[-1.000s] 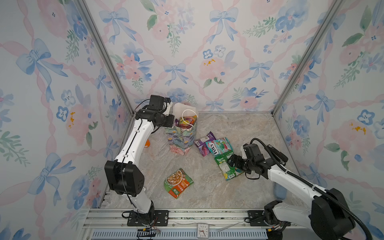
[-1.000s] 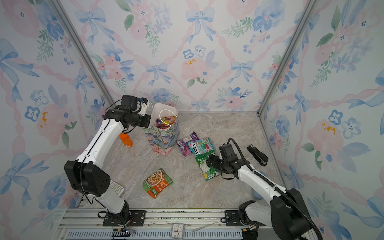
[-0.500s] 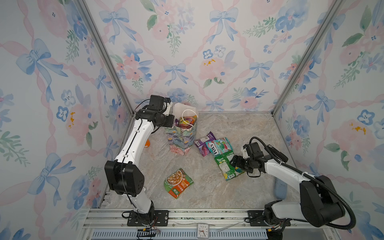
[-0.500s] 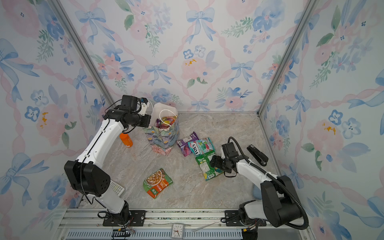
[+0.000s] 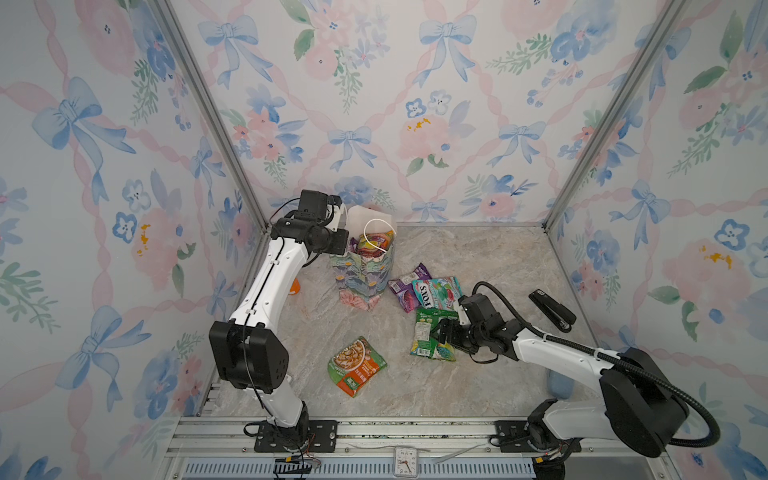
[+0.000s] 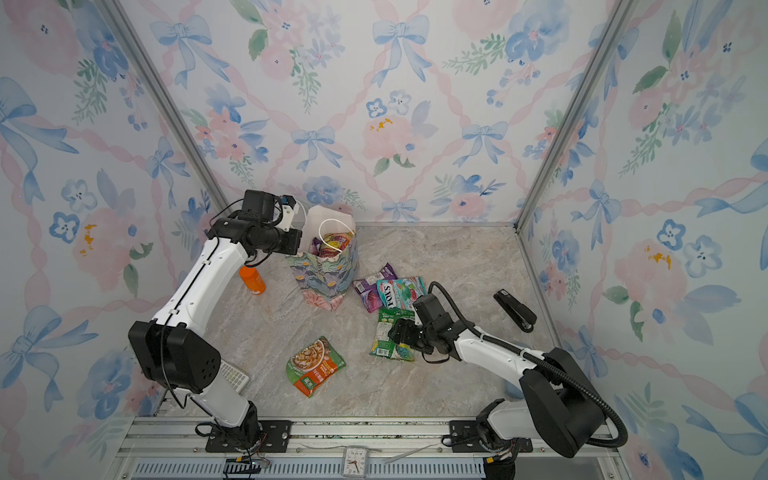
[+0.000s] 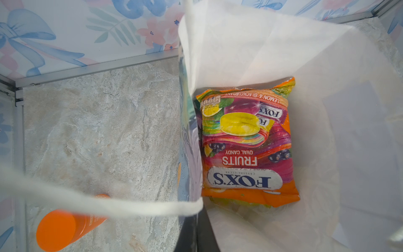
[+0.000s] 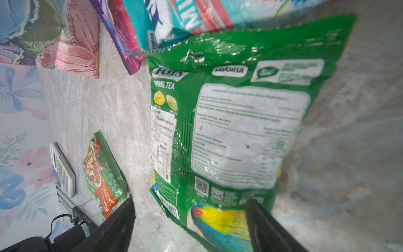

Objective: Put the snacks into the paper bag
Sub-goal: 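Close the right gripper on the green packet and drag it toward the robot, then lift the green packet with the right gripper and carry it up toward the bag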

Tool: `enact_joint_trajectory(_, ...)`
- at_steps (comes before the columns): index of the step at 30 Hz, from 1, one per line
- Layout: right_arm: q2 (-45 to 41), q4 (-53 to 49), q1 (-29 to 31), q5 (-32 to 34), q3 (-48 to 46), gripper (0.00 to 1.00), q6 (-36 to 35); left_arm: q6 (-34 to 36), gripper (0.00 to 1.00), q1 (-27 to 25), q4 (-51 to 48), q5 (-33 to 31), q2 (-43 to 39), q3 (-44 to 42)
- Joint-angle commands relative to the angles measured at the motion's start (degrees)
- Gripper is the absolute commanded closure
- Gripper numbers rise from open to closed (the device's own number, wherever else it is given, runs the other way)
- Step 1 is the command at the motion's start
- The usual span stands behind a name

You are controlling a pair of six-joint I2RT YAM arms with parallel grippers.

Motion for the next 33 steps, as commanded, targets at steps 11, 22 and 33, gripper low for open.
enact_joint_trajectory(11,1.78,0.76,-4.21,1.2,-2.33,0.29,-2.52,-0.44,1.0,0.03,-1.58,0.38,-1.04,-1.4)
enact_joint_trajectory(22,7.72,8.76,-4.14,-1.62,-2.69,0.41,-1.01,-0.43,1.0,-0.04,-1.57,0.31,-0.8,-1.35)
enact_joint_trajectory(33,7.43,8.8,-4.21,-1.57,-1.25,0.86,-1.12,-0.31,1.0,-0.04,-1.59,0.14,-0.69,-1.41)
